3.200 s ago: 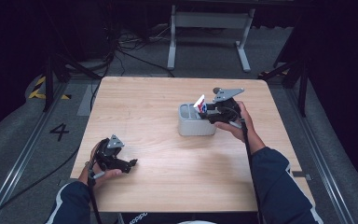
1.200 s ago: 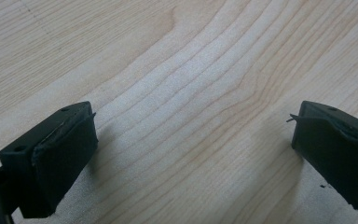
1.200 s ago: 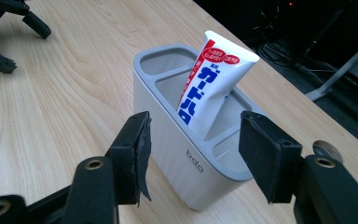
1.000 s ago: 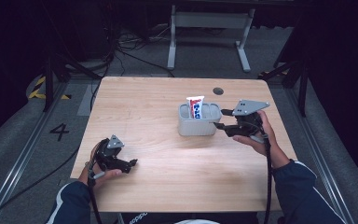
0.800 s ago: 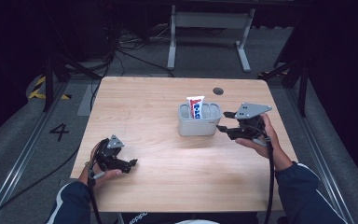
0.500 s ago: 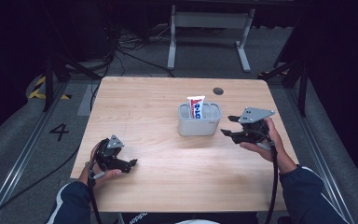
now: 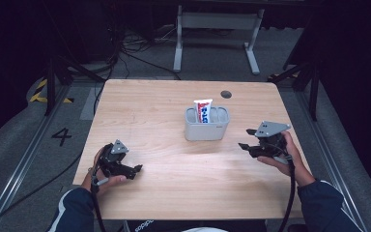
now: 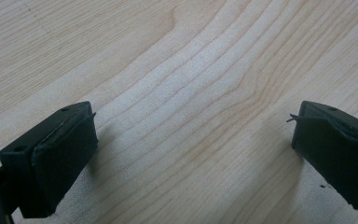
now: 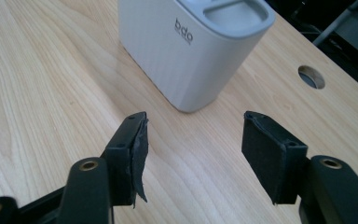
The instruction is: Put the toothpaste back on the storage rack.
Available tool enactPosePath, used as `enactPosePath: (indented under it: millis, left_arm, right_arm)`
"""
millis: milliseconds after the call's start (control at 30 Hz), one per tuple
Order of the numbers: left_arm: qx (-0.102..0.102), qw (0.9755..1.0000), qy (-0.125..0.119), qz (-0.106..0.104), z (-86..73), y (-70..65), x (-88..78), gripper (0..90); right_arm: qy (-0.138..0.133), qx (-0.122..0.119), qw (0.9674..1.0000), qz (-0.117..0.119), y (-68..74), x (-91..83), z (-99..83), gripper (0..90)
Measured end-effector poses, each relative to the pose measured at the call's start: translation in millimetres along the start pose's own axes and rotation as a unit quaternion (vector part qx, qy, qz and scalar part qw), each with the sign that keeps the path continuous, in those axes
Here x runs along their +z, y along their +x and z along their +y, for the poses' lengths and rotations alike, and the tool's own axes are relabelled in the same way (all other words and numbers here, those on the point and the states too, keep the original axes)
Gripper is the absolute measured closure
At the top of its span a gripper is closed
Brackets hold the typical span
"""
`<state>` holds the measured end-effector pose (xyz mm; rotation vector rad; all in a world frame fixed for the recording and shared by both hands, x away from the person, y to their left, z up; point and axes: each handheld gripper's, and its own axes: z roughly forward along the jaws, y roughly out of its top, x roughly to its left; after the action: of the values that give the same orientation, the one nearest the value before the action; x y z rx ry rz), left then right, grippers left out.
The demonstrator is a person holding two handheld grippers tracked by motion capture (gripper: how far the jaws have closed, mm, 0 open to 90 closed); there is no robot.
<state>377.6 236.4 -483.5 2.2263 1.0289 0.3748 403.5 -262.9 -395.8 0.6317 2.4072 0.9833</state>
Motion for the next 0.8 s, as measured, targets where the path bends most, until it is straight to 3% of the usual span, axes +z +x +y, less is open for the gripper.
enactPosePath:
  millis: [567, 800]
  left_arm:
    - [-0.001, 1.0000, 0.001, -0.001, 0.0, 0.1, 0.0, 0.2]
    - [-0.001, 1.0000, 0.001, -0.001, 0.0, 0.1, 0.0, 0.2]
  right_arm:
    - [-0.002, 0.048, 0.9988, -0.001, -3.2, -8.8, -55.7, 33.2]
    - [0.016, 0.077, 0.9968, -0.013, -4.5, -14.3, -85.5, 30.2]
